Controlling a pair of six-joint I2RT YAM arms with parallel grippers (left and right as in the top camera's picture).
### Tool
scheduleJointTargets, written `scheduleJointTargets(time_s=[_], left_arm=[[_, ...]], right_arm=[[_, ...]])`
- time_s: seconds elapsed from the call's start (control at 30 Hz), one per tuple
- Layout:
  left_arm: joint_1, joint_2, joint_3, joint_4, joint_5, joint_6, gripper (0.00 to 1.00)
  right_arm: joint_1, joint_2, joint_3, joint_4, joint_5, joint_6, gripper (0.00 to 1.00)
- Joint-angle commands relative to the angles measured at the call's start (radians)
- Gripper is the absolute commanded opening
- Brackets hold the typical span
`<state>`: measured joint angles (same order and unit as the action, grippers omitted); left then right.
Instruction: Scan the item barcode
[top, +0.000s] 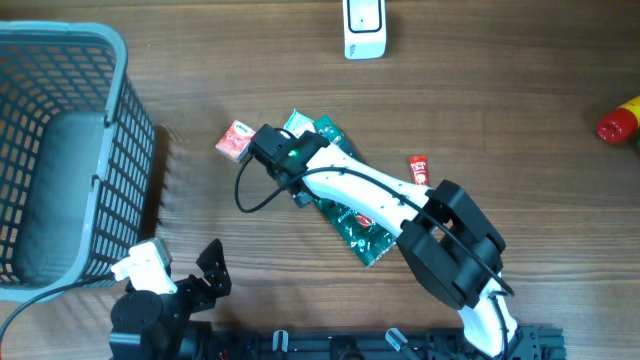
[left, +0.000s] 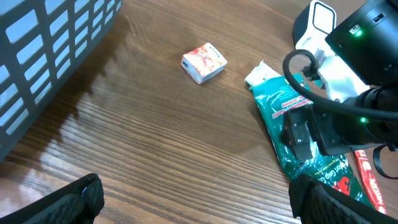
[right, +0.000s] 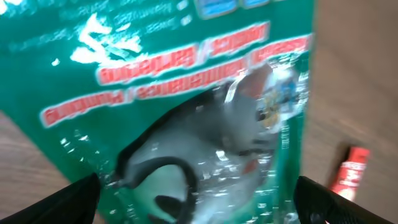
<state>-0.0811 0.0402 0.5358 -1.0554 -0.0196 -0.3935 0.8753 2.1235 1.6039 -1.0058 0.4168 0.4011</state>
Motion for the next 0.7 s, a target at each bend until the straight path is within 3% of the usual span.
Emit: scheduleJointTargets(time_s=[0.0,0.2,0.4,0.5,0.53,0.57,0.67], left_arm=[[0.006,-0.004,-0.001,0.002,0.004,0.020,1.00],[0.006,-0.004,-0.001,0.002,0.004,0.020,1.00],[0.006,-0.004,-0.001,0.002,0.004,0.020,1.00],[0.006,-0.004,-0.001,0.002,0.004,0.020,1.00],[0.006,-0.004,-0.001,0.002,0.004,0.020,1.00],[0.006,-0.004,-0.001,0.002,0.004,0.020,1.00],[0.006,-0.004,-0.001,0.002,0.004,0.020,1.00]], right_arm=[[0.006,-0.005,-0.051,-0.004,-0.082,0.053,1.00],[0.013,-0.005,-0.160,0.006,-0.093,0.069,1.00],[-0.002,-0.005,-0.298,0.076,-0.282,-0.068,1.00],[-0.063,-0.005,-0.399,0.116,-0.355,-0.137,0.91],[-0.083,-0.005,-0.422,0.129,-0.394,-0.180,0.77],[-0.143,-0.005,-0.450,0.138,-0.544,-0.296,0.04],[-0.186,-0.006,-0.425,0.135,-0.600,-0.297,0.04]])
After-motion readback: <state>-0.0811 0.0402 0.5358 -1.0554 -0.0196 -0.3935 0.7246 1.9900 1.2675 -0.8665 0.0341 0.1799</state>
